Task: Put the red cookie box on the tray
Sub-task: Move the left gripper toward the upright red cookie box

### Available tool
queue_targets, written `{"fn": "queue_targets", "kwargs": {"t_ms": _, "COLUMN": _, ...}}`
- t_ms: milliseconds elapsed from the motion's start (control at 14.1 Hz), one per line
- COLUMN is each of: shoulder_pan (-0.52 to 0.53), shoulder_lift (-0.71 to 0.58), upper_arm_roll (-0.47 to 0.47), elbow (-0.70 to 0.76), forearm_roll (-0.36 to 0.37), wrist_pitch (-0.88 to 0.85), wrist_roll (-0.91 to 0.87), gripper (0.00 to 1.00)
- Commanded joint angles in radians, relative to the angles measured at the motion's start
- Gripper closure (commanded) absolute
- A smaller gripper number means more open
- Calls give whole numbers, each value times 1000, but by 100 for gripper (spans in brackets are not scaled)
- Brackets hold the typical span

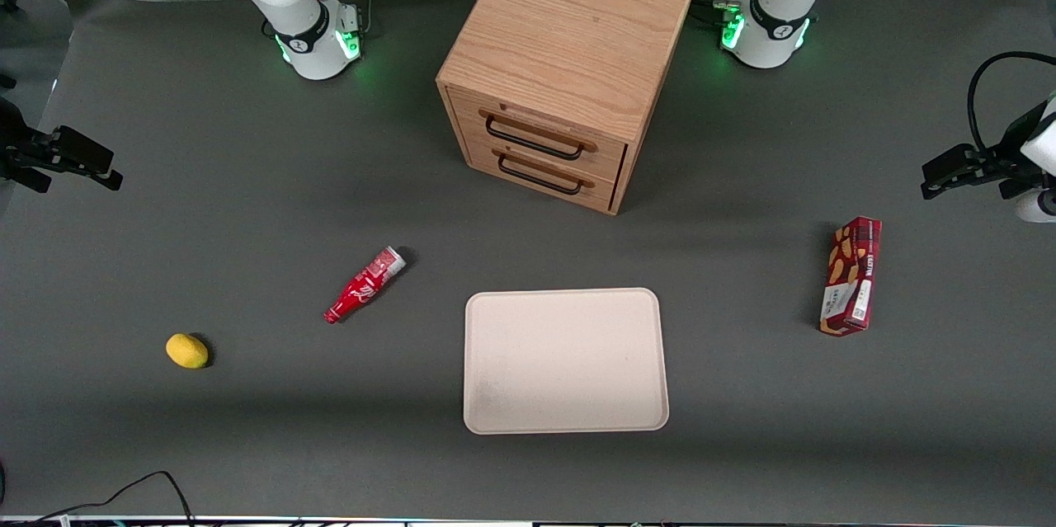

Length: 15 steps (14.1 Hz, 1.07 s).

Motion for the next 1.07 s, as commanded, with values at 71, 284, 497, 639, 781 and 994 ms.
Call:
{"fn": "queue_targets", "kwargs": {"t_ms": 71, "shoulder_pan": -9, "shoulder_lift": -4, "upper_arm_roll": -7, "elbow": 27, "forearm_roll": 4, "wrist_pitch": -21, "wrist_roll": -16, "gripper": 0}}
{"fn": "queue_targets", "kwargs": {"t_ms": 284, "shoulder_pan": 0, "shoulder_lift": 0, "upper_arm_roll": -4, "elbow": 27, "forearm_roll": 5, "wrist_pitch": -27, "wrist_roll": 1, "gripper": 0}}
{"fn": "queue_targets", "kwargs": {"t_ms": 497, "shoulder_pan": 1, "shoulder_lift": 11, "upper_arm_roll": -1, "elbow": -13, "forearm_roll": 7, "wrist_pitch": -15, "wrist_roll": 4, "gripper": 0}}
{"fn": "queue_targets", "kwargs": {"t_ms": 639, "shoulder_pan": 3, "shoulder_lift": 6, "upper_arm_roll": -1, "elbow": -79, "forearm_roll": 13, "wrist_pitch": 37, "wrist_roll": 6, "gripper": 0}}
{"fn": "queue_targets", "kwargs": {"t_ms": 781, "shoulder_pan": 9, "shoulder_lift": 3, "upper_arm_roll": 1, "elbow": -157, "forearm_roll": 16, "wrist_pitch": 118, "wrist_roll": 7, "gripper": 0}}
{"fn": "queue_targets", "kwargs": {"t_ms": 994, "shoulder_pan": 15, "shoulder_lift": 3, "upper_arm_roll": 2, "elbow": -292, "forearm_roll": 16, "wrist_pitch": 293, "wrist_roll": 55, "gripper": 0}}
